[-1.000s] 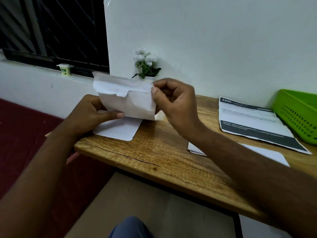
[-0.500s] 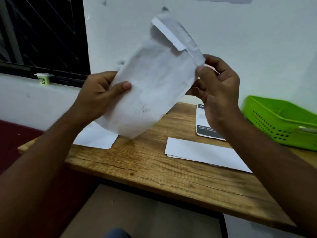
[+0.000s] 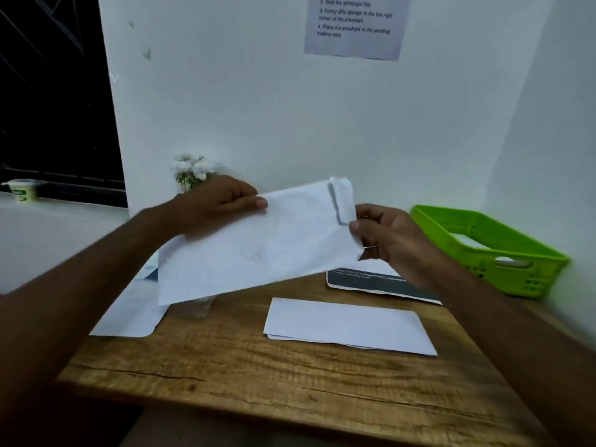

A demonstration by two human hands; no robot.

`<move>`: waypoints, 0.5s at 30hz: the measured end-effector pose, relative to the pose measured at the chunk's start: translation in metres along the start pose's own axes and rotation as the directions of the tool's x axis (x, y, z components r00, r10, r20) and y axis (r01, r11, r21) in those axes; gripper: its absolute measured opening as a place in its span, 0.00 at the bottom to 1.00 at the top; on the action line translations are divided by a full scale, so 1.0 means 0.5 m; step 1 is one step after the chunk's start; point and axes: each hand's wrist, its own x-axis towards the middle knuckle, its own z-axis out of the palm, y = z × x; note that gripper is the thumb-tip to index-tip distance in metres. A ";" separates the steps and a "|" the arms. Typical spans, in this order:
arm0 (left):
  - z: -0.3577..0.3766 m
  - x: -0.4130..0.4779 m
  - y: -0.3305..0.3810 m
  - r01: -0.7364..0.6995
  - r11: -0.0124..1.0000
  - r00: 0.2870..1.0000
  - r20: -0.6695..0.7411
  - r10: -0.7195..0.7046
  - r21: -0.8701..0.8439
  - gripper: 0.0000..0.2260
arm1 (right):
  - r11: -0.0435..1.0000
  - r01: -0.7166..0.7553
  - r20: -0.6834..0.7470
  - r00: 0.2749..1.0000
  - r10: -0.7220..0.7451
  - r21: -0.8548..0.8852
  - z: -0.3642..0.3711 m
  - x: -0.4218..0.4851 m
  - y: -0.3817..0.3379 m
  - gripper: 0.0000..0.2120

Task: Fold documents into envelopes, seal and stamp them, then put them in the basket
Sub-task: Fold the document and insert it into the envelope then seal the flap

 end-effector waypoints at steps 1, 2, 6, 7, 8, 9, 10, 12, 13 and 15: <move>0.012 0.013 -0.004 -0.006 1.000 0.999 0.037 0.005 0.024 0.36 | 1.000 -0.013 -0.002 1.000 0.013 -0.013 -0.004 0.002 0.010 0.09; 0.024 0.023 -0.007 -0.009 0.999 0.998 0.064 0.006 0.047 0.35 | 0.999 -0.029 -0.009 1.000 0.028 -0.024 -0.006 0.005 0.020 0.09; 0.071 0.053 -0.019 0.008 0.981 0.997 0.074 -0.023 0.192 0.27 | 0.994 -0.101 -0.046 0.994 0.099 -0.035 -0.018 0.010 0.051 0.12; 0.083 0.054 -0.023 0.023 0.973 0.997 0.066 -0.039 0.229 0.27 | 0.993 -0.115 -0.042 0.993 0.114 -0.027 -0.022 0.009 0.059 0.13; 0.095 0.053 -0.027 0.036 0.961 0.997 0.056 -0.054 0.273 0.28 | 0.991 -0.134 -0.039 0.990 0.133 -0.010 -0.024 0.007 0.068 0.14; 0.107 0.051 -0.031 0.047 0.948 0.997 0.040 -0.062 0.314 0.28 | 0.988 -0.152 -0.035 0.988 0.152 0.014 -0.026 0.006 0.077 0.15; 0.116 0.048 -0.032 0.047 0.939 0.998 0.019 -0.057 0.341 0.28 | 0.985 -0.168 -0.034 0.985 0.169 0.027 -0.025 0.003 0.086 0.15; 0.131 0.043 -0.034 0.024 0.947 0.999 -0.039 -0.012 0.321 0.28 | 0.979 -0.205 -0.038 0.978 0.204 -0.011 -0.022 0.003 0.104 0.14; 0.139 0.039 -0.034 0.028 0.958 0.997 -0.076 -0.007 0.285 0.27 | 0.972 -0.229 -0.043 0.973 0.227 -0.055 -0.019 0.004 0.115 0.14; 0.147 0.027 -0.029 0.082 0.971 0.984 -0.170 -0.043 0.224 0.22 | 0.956 -0.256 -0.054 0.967 0.250 -0.143 -0.005 0.003 0.124 0.15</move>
